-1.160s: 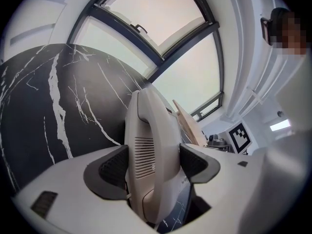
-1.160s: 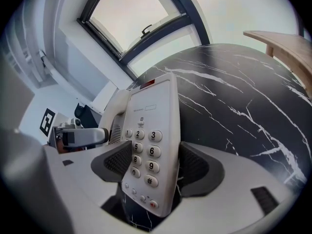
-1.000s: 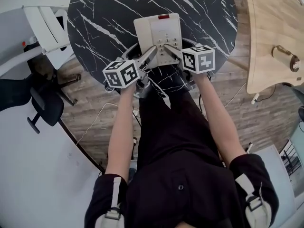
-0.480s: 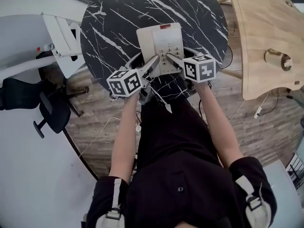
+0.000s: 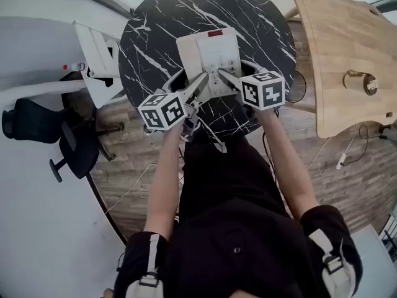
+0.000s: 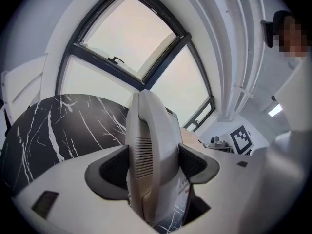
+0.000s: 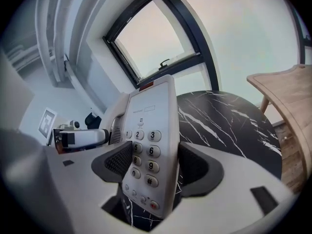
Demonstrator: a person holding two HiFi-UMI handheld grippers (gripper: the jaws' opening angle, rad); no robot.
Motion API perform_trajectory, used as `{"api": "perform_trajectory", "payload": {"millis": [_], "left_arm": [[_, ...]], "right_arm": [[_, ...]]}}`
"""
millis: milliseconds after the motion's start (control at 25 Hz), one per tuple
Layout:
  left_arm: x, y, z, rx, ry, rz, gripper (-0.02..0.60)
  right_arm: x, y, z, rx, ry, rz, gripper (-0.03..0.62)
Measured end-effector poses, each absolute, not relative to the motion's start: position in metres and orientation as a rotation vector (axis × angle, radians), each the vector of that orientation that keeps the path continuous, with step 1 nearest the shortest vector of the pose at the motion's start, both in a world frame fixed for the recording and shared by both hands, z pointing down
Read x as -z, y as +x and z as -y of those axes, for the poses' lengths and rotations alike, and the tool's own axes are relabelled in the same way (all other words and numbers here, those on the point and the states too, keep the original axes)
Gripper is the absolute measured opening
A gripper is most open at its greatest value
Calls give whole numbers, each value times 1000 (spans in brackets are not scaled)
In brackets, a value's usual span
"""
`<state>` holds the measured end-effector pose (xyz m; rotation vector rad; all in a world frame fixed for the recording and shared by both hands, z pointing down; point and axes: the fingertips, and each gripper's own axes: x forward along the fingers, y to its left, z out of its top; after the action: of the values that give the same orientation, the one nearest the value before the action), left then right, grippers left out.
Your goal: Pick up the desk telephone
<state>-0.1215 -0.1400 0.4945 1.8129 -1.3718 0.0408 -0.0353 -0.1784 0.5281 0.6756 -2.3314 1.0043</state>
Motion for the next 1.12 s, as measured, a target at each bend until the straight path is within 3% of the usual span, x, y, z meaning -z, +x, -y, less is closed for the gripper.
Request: {"api": "perform_trajectory", "payload": {"millis": [1120], "left_arm": [[-318, -193, 156, 71, 2215, 1422, 331]], "right_arm": [[-346, -105, 196, -681, 903, 2623, 320]]}}
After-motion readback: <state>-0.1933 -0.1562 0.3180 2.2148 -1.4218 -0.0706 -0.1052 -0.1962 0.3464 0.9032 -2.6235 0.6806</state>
